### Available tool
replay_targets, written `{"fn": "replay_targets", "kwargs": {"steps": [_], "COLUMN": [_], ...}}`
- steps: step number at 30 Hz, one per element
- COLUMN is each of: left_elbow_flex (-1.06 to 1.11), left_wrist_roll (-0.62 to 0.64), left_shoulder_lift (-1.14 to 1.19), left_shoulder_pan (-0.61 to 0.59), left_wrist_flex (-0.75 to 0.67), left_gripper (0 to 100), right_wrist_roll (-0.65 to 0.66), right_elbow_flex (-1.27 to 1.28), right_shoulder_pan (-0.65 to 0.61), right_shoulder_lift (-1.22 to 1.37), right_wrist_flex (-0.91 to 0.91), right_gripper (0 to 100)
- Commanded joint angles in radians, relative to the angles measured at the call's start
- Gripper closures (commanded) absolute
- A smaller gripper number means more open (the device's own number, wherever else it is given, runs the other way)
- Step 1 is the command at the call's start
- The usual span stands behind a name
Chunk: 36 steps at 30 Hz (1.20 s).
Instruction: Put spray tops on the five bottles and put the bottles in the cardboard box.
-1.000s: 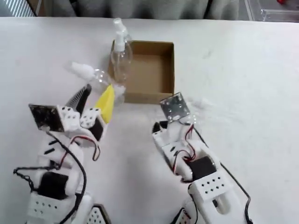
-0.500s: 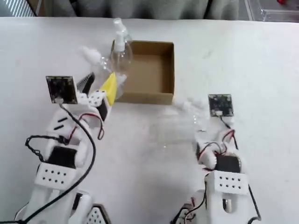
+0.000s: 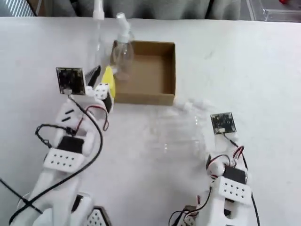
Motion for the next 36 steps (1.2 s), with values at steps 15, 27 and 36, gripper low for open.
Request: {"fn": "replay_targets", "kwargs": {"steps": [15,27,36], "left_elbow_flex": [0.011,-0.180,-0.247], "left_wrist_roll": [-0.011,-0.005,-0.008], "left_shoulder_lift": [-0.159,-0.469,-0.467], "left_shoulder_pan": [-0.015,-0.093,-0.200], "left_wrist_flex": [0.021,0.618,0.652], "left_gripper": [98,98,98], "right_wrist_roll": [0.071,0.069,0.069], "right_elbow_flex": [0.011,0.012,0.012], "right_shoulder_pan": [-0.002,-0.002,-0.002], "right_shoulder_lift": [-0.021,-0.021,-0.021], "right_wrist_flex": [-0.016,-0.013,-0.010], "right_gripper": [98.1,98.1,98.1]}}
